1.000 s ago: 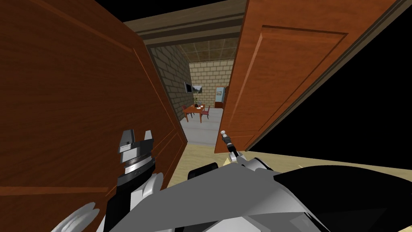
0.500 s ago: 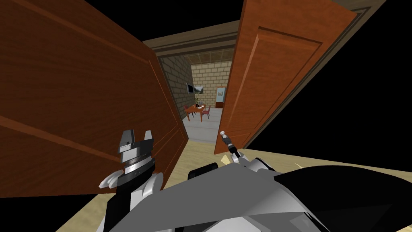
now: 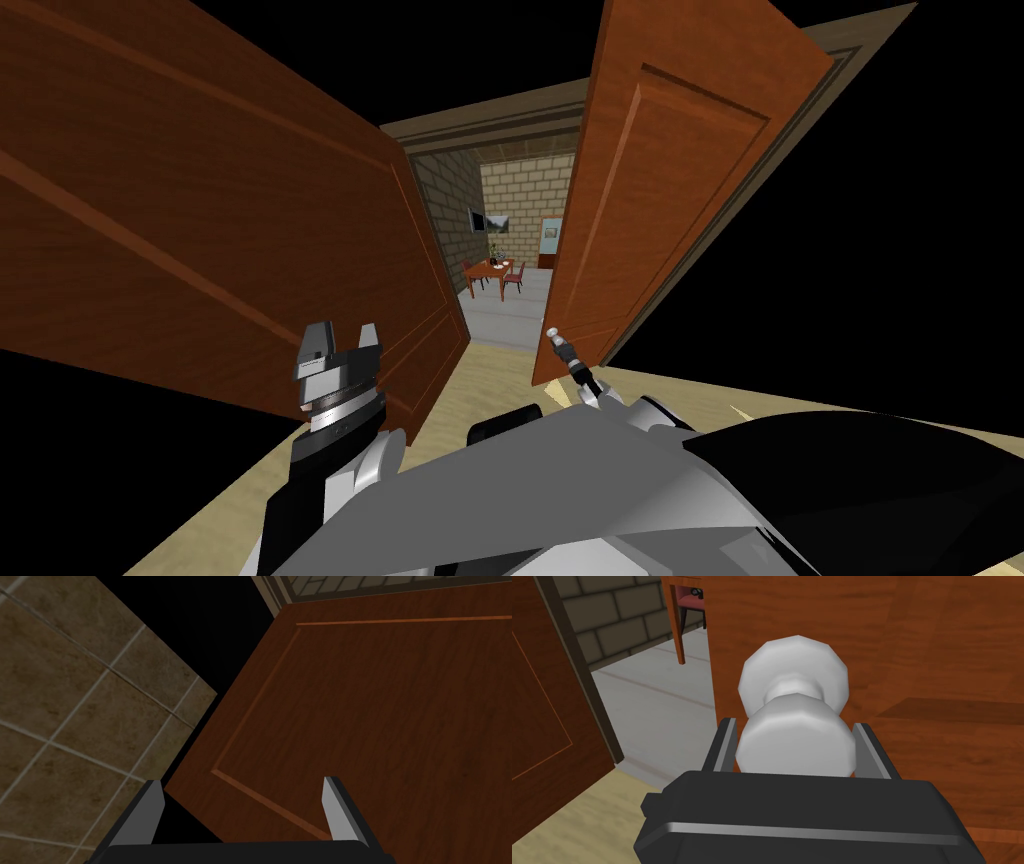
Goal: Pull the door open
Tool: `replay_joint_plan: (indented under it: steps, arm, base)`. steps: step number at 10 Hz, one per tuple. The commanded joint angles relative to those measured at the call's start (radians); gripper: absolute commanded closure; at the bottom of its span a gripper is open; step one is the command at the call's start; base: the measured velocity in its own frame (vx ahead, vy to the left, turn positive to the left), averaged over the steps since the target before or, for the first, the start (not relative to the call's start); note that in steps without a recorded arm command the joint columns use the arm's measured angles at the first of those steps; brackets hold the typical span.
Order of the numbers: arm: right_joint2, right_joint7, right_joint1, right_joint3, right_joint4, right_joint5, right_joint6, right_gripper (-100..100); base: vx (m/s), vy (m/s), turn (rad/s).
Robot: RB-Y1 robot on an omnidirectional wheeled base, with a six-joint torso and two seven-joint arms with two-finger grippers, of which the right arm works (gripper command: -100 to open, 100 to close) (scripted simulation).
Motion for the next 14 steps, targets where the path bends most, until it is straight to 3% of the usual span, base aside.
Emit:
replay_joint_plan:
  steps: [1, 2, 4, 6, 7, 8, 14]
  arm:
    - [-0.015, -0.024, 0.006, 0.015, 0.015, 0.013, -0.034, 100]
    - [-0.030, -0.048, 0.019, 0.033, 0.014, 0.027, -0.060, 100]
    - [-0.035, -0.055, 0.023, 0.039, 0.014, 0.032, -0.068, 100]
    - [-0.050, -0.079, 0.036, 0.056, 0.013, 0.046, -0.093, 100]
    - [-0.043, -0.070, 0.034, 0.053, 0.011, 0.043, -0.080, 100]
    - [-0.052, -0.085, 0.046, 0.056, 0.016, 0.058, -0.106, 100]
    - [-0.083, -0.127, 0.083, 0.059, 0.026, 0.102, -0.185, 100]
  base:
    - [-0.167, -0.051, 0.059]
    - [-0.233, -0.074, 0.120]
    - [-0.143, -0.067, 0.033]
    - [-0.115, -0.047, 0.049]
    - [-0.063, -0.024, 0.019]
    - [-0.167, -0.077, 0.153]
    - [-0.218, -0.104, 0.159]
